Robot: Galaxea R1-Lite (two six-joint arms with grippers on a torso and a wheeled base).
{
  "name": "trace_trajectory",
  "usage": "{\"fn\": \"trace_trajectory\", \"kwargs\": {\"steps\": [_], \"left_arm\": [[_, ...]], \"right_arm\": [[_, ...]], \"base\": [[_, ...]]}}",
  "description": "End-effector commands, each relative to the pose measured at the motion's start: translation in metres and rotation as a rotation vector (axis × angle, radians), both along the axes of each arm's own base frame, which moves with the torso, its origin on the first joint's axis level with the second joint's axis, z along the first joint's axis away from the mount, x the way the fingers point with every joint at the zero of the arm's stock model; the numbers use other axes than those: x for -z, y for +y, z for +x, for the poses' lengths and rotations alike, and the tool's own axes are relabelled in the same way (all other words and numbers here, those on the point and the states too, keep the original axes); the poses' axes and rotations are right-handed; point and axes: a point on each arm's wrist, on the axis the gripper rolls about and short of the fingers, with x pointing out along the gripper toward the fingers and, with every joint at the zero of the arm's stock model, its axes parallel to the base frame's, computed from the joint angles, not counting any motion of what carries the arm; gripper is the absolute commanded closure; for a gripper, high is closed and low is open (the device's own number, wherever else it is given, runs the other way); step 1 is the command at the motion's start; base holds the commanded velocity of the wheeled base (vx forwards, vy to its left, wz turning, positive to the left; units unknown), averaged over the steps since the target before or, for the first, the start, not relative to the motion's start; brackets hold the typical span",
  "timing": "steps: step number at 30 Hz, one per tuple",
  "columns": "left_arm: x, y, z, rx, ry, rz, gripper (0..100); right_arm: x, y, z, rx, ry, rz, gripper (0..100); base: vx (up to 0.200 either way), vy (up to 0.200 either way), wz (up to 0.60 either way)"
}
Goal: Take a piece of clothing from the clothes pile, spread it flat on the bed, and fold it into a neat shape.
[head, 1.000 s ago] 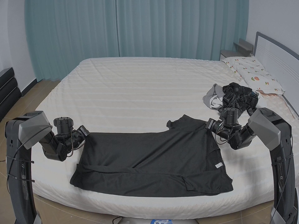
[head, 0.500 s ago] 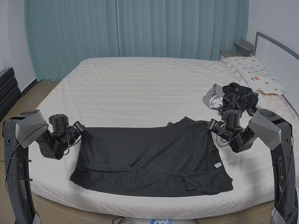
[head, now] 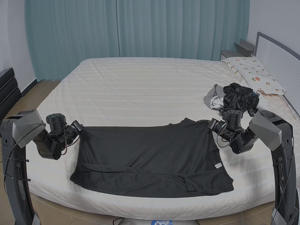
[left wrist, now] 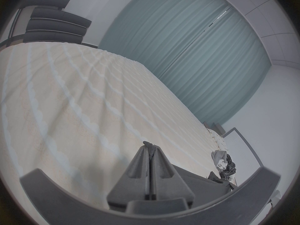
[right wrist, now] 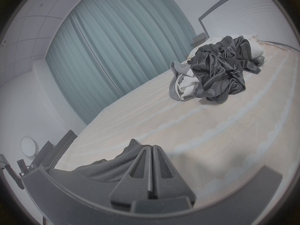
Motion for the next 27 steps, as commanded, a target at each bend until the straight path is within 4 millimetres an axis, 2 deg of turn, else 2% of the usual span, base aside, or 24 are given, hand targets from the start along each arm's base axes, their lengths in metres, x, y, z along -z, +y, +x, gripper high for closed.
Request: {"fn": "trace_trajectory", "kwargs": {"steps": [1,10,20,27], "left_arm": [[0.003,0.002,0.000,0.014,0.001,-0.007,100],[0.007,0.007,-0.013,0.097,0.005,-0.030,100],[0.013,0.014,-0.022,0.114,0.001,0.032,100],[0.016,0.023,-0.035,0.192,-0.041,0.025,100]], "right_arm": [[-0.001,-0.001,-0.013,-0.009,0.033,-0.005,100],[-0.008,-0.011,-0.032,-0.059,0.081,0.009,100],[-0.017,-0.013,-0.048,-0.093,0.099,0.013,100],[-0.012,-0.014,-0.063,-0.115,0.137,0.002,100]], "base": [[0.000,0.000,0.00],[0.000,0.000,0.00],[0.000,0.000,0.00],[0.000,0.000,0.00]]}}
